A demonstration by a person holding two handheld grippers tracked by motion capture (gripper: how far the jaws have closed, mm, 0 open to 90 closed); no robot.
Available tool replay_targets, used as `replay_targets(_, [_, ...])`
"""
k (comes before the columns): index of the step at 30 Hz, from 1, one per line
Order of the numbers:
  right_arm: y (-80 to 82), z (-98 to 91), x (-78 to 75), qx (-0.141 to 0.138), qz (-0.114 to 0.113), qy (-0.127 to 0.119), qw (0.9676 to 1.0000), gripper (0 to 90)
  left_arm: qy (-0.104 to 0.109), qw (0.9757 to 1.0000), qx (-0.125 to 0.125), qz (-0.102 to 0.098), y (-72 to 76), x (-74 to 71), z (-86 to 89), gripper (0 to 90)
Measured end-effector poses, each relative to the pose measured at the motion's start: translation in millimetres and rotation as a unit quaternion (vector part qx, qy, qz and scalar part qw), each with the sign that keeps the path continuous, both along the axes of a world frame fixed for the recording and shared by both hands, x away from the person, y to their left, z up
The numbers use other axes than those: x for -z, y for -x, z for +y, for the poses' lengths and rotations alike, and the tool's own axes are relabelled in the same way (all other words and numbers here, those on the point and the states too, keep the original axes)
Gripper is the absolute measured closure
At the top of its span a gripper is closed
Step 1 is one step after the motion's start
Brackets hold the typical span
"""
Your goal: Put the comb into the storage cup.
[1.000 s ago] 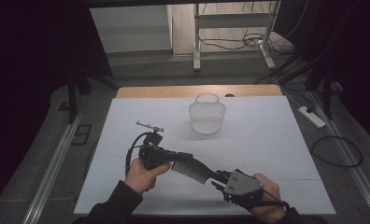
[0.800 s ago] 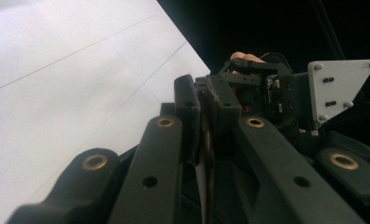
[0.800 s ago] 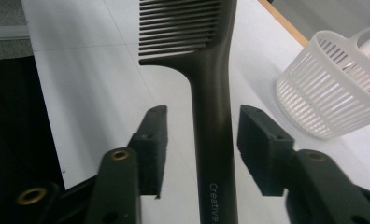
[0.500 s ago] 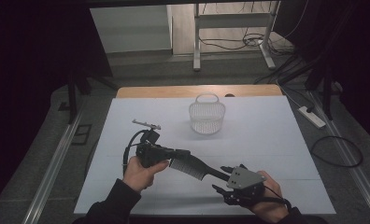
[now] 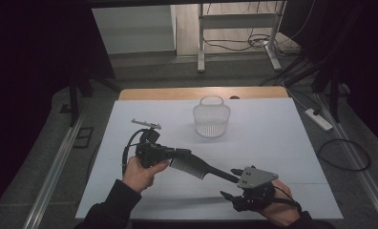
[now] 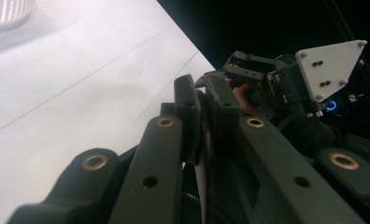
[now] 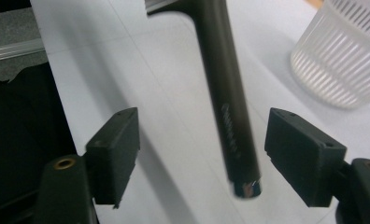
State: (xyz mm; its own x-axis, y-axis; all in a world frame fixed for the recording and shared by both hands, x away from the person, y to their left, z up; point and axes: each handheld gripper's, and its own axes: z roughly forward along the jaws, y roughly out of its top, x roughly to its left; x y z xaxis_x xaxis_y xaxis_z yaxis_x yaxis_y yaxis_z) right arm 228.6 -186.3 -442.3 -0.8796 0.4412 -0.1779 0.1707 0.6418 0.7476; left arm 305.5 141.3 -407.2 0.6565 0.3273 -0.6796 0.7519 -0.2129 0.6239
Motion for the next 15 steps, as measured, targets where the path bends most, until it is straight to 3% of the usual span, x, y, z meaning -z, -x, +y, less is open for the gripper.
replay_targets(15, [-11.8, -13.8, 0.4, 0.026, 0.060, -0.018, 0.9977, 15.3, -0.005, 0.9997, -0.014, -0.017, -5.7, -9.0, 10.7, 83.8])
